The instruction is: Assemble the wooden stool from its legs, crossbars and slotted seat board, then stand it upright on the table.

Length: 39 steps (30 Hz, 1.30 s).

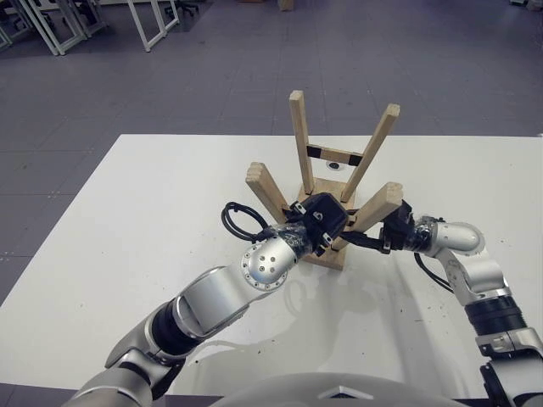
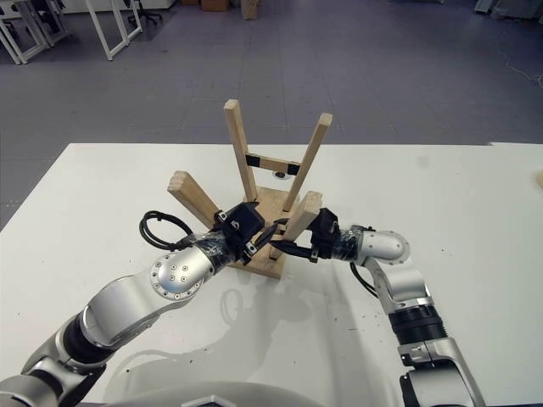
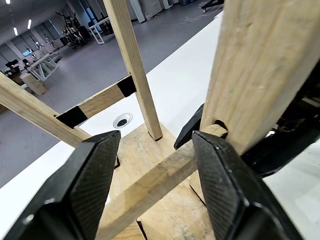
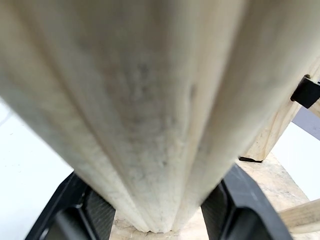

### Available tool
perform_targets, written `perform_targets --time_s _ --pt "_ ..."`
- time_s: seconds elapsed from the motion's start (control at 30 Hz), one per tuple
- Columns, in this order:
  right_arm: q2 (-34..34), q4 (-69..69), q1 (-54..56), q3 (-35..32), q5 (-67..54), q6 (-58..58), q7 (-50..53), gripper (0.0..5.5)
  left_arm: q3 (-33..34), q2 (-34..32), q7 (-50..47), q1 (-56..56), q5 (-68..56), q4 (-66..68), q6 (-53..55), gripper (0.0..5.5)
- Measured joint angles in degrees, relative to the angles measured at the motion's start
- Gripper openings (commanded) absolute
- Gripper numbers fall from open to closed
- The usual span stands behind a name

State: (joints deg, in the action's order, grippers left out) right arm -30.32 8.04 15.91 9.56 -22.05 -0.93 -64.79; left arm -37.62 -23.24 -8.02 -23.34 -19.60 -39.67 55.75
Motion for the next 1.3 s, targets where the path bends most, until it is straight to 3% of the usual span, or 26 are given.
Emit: perform_targets --time_s 0.23,0.53,0.63,0.7,0.8,0.87,0.93,1.0,1.1,1.2,1.3 --pt "0.02 -0.81 -0.09 0.88 1.83 0.16 0.26 2.03 0.38 0.73 4.37 2.11 3.72 0.39 -0.7 2.68" --pt "-1.72 -7.34 0.77 6.66 5.57 7.46 8.53 2.03 5.58 2.21 8.82 3.04 4.45 1.44 -0.09 2.68" --pt "-1.67 -7.25 1.4 7.19 5.53 8.11 9.5 2.03 14.34 5.23 10.11 2.8 -0.16 -1.02 5.47 2.68" --pt "-1.68 -7.17 1.43 7.19 5.43 8.19 9.59 2.03 24.42 9.73 10.01 -0.27 -4.12 -3.42 9.08 2.68" --pt "-1.94 -7.22 1.21 7.11 4.84 8.21 9.75 2.03 43.96 17.46 6.89 -13.58 -13.23 -3.29 11.35 2.68" --pt "-2.03 -7.47 0.97 7.13 4.67 8.22 10.05 2.03 55.19 15.9 6.29 -23.17 -16.75 -0.38 12.19 2.68" --pt "-2.22 -7.63 0.81 7.14 4.53 8.25 10.23 2.03 59.66 8.36 7.59 -23.9 -15.26 3.26 11.23 2.68" --pt "-2.7 -7.72 0.75 7.12 4.07 8.32 10.25 2.03 60.97 -0.92 10.67 -15.55 -8.98 11.12 5.91 2.68" --pt "-3.11 -7.71 0.99 7.13 3.7 8.65 10.08 2.03 58.2 -4.45 12.77 -4.21 0.11 24.45 -6.6 2.68" --pt "-3.44 -7.69 1.29 7.15 3.47 8.73 9.68 2.03 51.86 -1.91 16.23 1.24 4.46 33.83 -19.15 2.68" --pt "-4.11 -7.8 1.14 6.99 2.95 8.82 8.99 2.03 40.46 10.28 24.52 6.51 -2.6 25.36 -24.98 2.68"
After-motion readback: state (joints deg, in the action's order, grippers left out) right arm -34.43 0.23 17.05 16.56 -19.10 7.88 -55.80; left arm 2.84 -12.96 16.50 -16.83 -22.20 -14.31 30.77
